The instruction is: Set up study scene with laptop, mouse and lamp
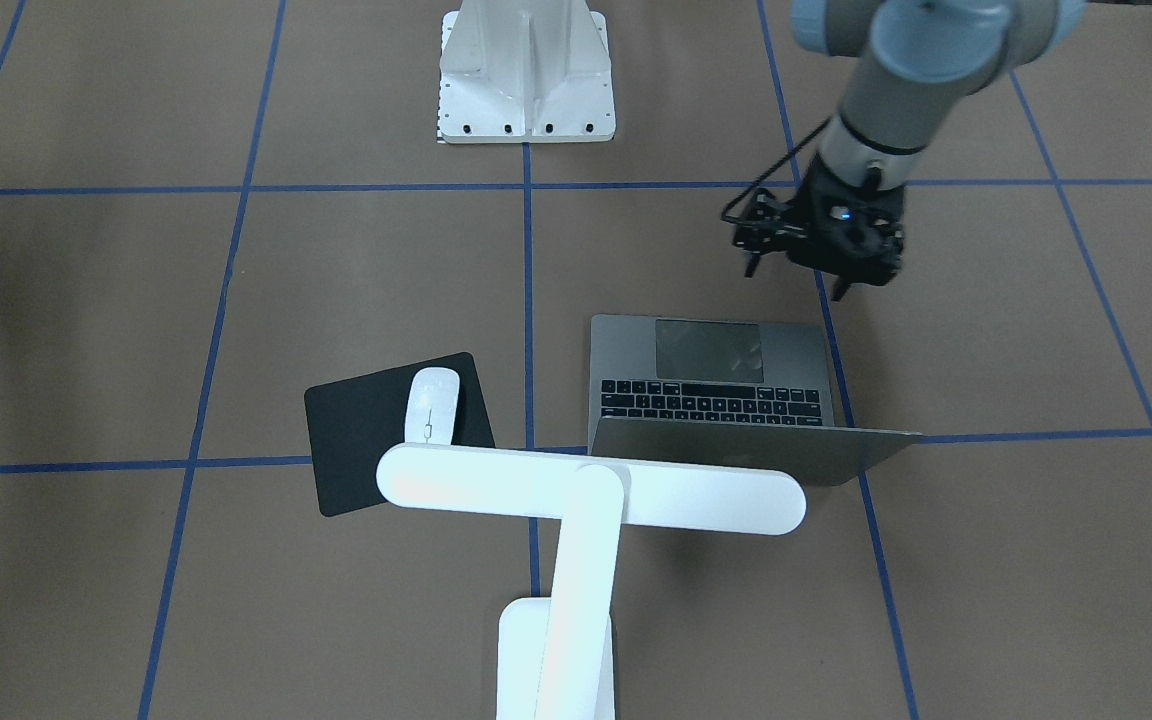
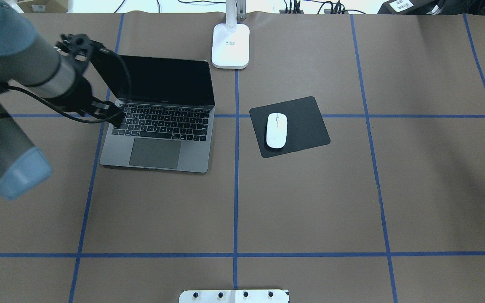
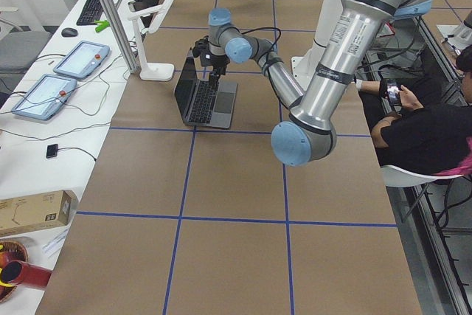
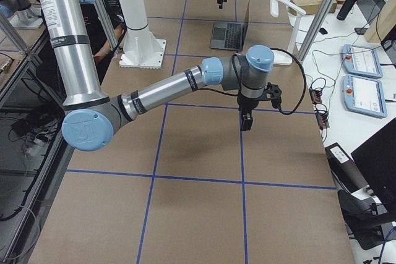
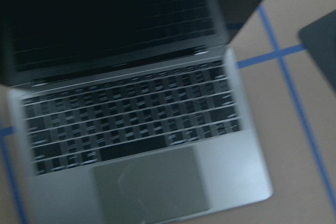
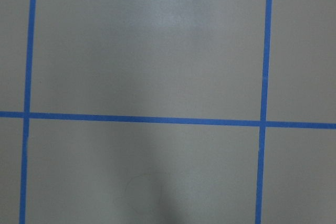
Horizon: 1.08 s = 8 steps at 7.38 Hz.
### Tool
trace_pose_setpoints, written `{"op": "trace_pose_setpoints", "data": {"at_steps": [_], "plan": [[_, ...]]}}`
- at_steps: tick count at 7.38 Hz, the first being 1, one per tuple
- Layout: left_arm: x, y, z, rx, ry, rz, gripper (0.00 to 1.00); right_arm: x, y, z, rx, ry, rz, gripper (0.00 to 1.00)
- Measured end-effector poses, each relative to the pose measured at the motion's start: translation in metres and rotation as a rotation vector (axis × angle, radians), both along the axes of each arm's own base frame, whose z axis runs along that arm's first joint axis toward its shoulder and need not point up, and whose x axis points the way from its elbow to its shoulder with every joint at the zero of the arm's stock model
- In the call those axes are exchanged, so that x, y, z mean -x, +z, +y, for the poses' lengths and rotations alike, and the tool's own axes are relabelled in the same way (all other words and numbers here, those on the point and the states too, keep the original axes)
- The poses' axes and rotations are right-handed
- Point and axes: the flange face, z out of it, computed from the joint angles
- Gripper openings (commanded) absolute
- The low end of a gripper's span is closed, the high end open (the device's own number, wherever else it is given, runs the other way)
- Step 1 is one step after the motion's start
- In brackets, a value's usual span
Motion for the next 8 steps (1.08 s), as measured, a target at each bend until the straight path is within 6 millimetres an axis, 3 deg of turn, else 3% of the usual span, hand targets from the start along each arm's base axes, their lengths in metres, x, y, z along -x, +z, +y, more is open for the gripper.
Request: {"op": "trace_pose_setpoints", "data": {"at_steps": [2, 3, 4, 5, 6, 8], "plan": [[0.154, 0.12, -0.054, -0.02, 0.06, -0.034, 1.0, -0.011, 0.027, 0.011, 0.046, 0.018, 0.008, 1.0], [0.232, 0.195, -0.076, -0.01, 0.083, -0.028, 1.0, -0.02, 0.046, 0.014, 0.081, 0.032, 0.011, 1.0], [0.294, 0.263, -0.083, 0.016, 0.085, -0.024, 1.0, -0.029, 0.064, 0.019, 0.115, 0.046, 0.012, 1.0], [0.334, 0.31, -0.076, 0.046, 0.074, -0.021, 1.0, -0.034, 0.077, 0.024, 0.138, 0.055, 0.014, 1.0], [0.357, 0.341, -0.058, 0.077, 0.06, -0.018, 1.0, -0.037, 0.086, 0.031, 0.154, 0.059, 0.015, 1.0], [0.368, 0.367, -0.012, 0.118, 0.035, -0.014, 1.0, -0.043, 0.095, 0.043, 0.167, 0.064, 0.016, 1.0]]}}
